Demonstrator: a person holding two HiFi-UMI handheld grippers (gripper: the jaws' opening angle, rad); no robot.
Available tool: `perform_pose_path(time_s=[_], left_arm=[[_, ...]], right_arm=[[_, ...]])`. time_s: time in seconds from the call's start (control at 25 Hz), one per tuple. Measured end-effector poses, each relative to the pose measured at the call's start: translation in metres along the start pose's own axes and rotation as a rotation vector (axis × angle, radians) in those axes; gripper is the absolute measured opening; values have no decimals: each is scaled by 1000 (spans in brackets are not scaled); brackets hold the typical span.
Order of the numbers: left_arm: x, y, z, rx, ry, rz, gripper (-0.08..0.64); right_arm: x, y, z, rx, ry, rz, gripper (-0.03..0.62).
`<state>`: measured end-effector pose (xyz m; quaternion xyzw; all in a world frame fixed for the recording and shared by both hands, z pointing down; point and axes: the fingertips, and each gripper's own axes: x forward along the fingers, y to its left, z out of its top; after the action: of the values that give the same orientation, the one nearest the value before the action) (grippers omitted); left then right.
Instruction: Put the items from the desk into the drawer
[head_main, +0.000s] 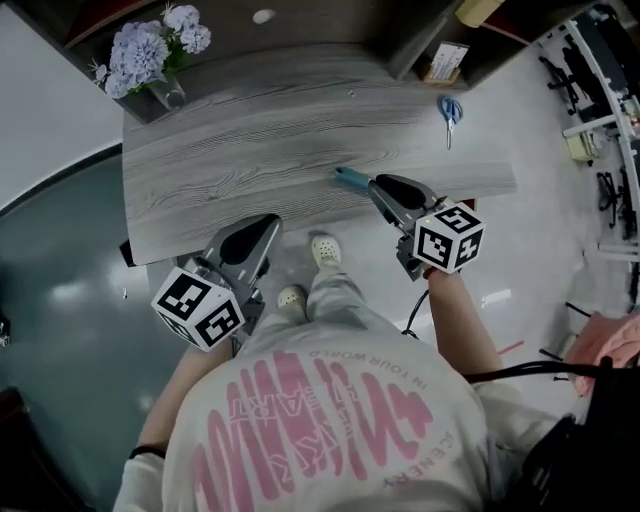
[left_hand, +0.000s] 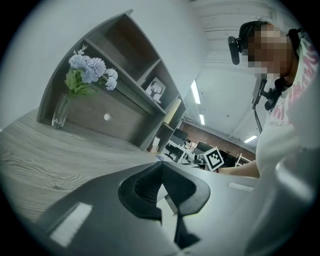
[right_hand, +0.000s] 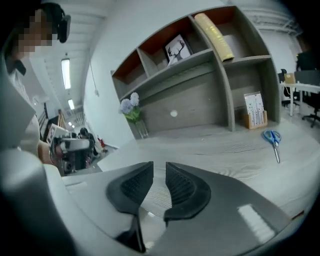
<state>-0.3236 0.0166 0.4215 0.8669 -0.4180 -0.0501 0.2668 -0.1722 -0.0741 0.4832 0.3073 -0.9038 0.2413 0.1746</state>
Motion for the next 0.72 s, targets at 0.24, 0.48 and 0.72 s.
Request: perform_pose_path(time_s=[0.24, 0.48, 0.72], left_arm=[[28, 0, -11, -29, 41, -13, 20], [45, 9, -18, -65, 65, 6, 20], [67, 11, -18, -78, 79, 0, 20]], right_arm=[[33, -28, -32, -199, 251, -33, 161], [48, -43, -54, -348, 406, 2, 194], [60, -47, -67, -424, 485, 68, 199]])
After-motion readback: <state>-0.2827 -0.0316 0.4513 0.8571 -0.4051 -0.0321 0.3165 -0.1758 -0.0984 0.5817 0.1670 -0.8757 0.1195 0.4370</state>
